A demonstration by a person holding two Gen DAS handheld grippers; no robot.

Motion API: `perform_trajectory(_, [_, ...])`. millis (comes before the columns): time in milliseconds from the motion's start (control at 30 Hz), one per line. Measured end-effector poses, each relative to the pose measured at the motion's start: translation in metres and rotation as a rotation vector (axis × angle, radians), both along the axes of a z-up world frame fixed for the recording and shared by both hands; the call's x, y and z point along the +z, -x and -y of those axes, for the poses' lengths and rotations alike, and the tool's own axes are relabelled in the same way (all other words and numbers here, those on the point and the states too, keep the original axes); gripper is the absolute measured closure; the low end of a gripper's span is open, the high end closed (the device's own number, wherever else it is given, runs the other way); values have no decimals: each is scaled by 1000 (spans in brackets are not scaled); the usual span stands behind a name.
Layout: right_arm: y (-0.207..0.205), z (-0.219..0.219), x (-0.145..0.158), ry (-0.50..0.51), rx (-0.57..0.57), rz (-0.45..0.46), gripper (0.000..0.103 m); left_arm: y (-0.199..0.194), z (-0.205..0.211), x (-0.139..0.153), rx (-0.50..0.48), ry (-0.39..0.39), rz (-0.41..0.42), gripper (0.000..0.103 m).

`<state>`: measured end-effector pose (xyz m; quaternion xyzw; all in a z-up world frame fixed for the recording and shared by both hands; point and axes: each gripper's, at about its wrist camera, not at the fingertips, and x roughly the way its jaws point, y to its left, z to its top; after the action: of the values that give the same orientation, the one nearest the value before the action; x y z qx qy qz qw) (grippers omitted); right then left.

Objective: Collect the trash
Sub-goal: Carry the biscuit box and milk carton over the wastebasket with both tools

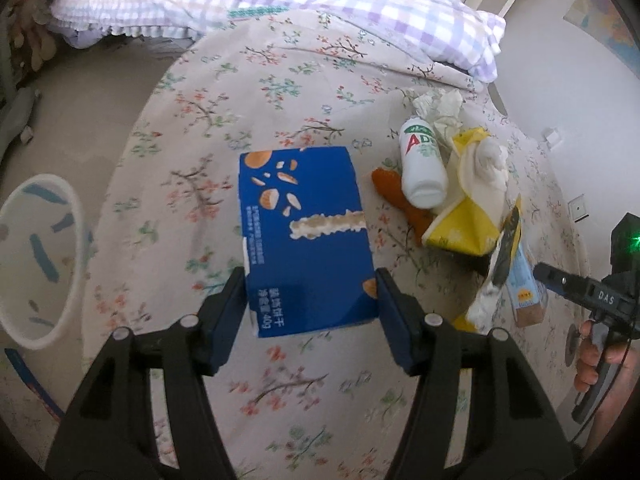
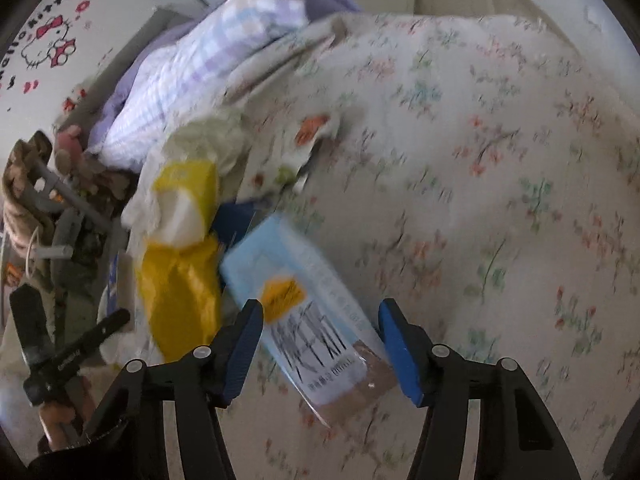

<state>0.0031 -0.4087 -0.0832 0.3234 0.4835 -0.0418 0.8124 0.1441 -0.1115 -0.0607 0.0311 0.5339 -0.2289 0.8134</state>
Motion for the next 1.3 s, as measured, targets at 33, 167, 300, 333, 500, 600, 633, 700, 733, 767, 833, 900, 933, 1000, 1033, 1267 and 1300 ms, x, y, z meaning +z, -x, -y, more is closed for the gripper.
perform_trajectory(33, [2, -5, 2, 8, 15, 0, 41, 2, -5, 3, 1, 2, 4, 39])
perform_trajectory(167, [9, -23, 5, 83, 55, -31, 39, 7, -18, 11, 4, 8, 17, 39])
perform_trajectory(300, [7, -37, 0, 161, 58, -86, 39, 13, -29, 14, 11, 8, 18, 39])
perform_trajectory(333, [6, -40, -2, 182, 60, -104, 46, 14, -31, 15, 13, 11, 15, 39])
perform_trajectory(500, [16, -45, 8, 171, 49, -76, 50, 19, -41, 22, 24, 32, 23, 39])
perform_trajectory(600, [30, -49, 32, 162, 38, -2, 50, 21, -47, 29, 27, 44, 40, 39])
perform_trajectory(633, [33, -49, 38, 158, 32, 20, 50, 21, -48, 30, 29, 47, 45, 39])
perform_trajectory(700, [41, -50, 52, 143, 12, 68, 50, 22, -53, 33, 33, 52, 53, 39])
perform_trajectory(733, [42, -50, 59, 133, 7, 87, 50, 22, -55, 35, 35, 52, 58, 39])
perform_trajectory(767, [44, -52, 66, 124, 7, 111, 50, 22, -57, 36, 38, 52, 61, 39])
perform_trajectory(833, [37, -58, 76, 123, 15, 141, 50, 21, -61, 38, 44, 51, 69, 39])
perform_trajectory(900, [31, -67, 88, 126, 34, 169, 50, 21, -68, 40, 54, 47, 77, 39])
perform_trajectory(933, [28, -72, 92, 124, 44, 180, 50, 20, -71, 40, 60, 44, 79, 39])
perform_trajectory(1000, [16, -81, 100, 125, 74, 201, 50, 17, -79, 40, 74, 35, 85, 39])
perform_trajectory(1033, [9, -88, 104, 129, 90, 212, 50, 16, -82, 40, 82, 32, 87, 39])
perform_trajectory(1267, [-29, -137, 108, 118, 185, 236, 50, 5, -115, 44, 151, 34, 96, 39])
perform_trajectory(1300, [-32, -145, 109, 117, 197, 237, 50, 4, -121, 44, 159, 34, 99, 39])
